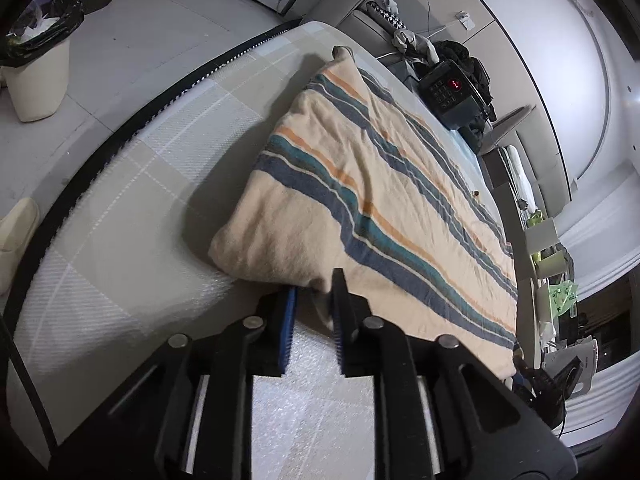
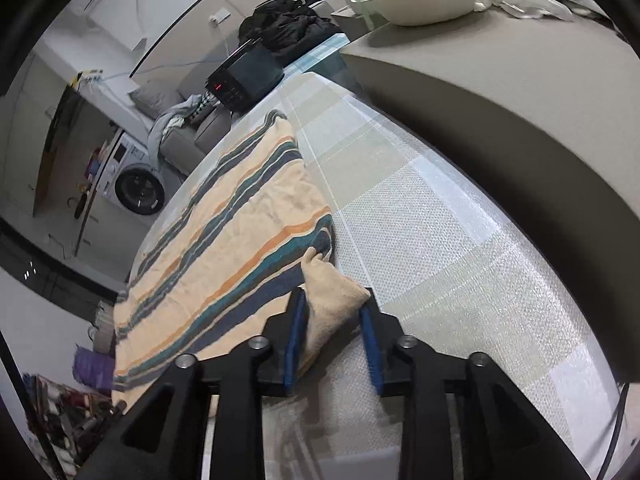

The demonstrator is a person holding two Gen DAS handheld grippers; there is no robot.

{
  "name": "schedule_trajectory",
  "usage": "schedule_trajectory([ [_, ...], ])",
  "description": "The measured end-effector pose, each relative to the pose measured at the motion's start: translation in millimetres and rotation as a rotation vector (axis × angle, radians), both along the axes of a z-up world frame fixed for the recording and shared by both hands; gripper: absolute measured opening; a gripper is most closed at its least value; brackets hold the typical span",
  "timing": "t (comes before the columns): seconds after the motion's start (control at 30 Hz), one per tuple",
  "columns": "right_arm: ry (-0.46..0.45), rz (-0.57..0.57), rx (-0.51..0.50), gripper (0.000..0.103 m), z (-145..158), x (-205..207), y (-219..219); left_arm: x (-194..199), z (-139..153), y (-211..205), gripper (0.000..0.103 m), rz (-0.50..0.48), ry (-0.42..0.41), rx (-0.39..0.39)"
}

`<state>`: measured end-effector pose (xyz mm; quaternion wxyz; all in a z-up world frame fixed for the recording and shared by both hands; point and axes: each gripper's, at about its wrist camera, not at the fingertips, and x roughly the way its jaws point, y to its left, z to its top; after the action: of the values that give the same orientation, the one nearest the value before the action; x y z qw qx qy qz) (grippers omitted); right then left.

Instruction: Fold small clothes

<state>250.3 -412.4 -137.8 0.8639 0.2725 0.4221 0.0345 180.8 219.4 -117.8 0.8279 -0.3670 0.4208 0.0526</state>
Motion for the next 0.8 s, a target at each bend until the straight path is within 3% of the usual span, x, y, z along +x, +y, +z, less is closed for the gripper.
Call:
schedule_trajectory([
  [0.1,-0.001,-0.017,0.007,0.028,0.7,3.9,0.0,-5.4,-0.1,4.6,0.024,0.025,-0.007,-0.007],
  [0.17,-0.012,-0.041,-0.025,0.016,-0.2,0.1,0.5,-12.6,-2.8,9.9,0.024,0.036,-0.022,-0.03],
  [0.23,-0.013,-0.042,-0.021,0.01,-2.0,-2.4,0.5,-19.3,-3.1,9.8,0.009,0.038,-0.032,-0.021],
  [0.3,-0.027,-0.046,-0.028,0.008,0.8,-8.8,-1.5,-24.7,-2.1,8.0,0.008,0.031,-0.026,-0.004],
  [0.53,-0.002,-0.051,-0.089,0.009,-0.5,-33.6,-17.2,-52.9,-0.4,7.8,0.007,-0.011,0.032,0.084],
  [0.7,-0.01,-0.06,-0.149,0.025,10.3,-44.0,-26.5,-64.2,7.8,12.0,0.008,0.009,0.022,0.086],
  [0.8,-0.056,-0.068,-0.207,0.028,25.8,-55.7,-23.4,-58.2,17.4,3.0,0.009,-0.028,0.004,0.125],
])
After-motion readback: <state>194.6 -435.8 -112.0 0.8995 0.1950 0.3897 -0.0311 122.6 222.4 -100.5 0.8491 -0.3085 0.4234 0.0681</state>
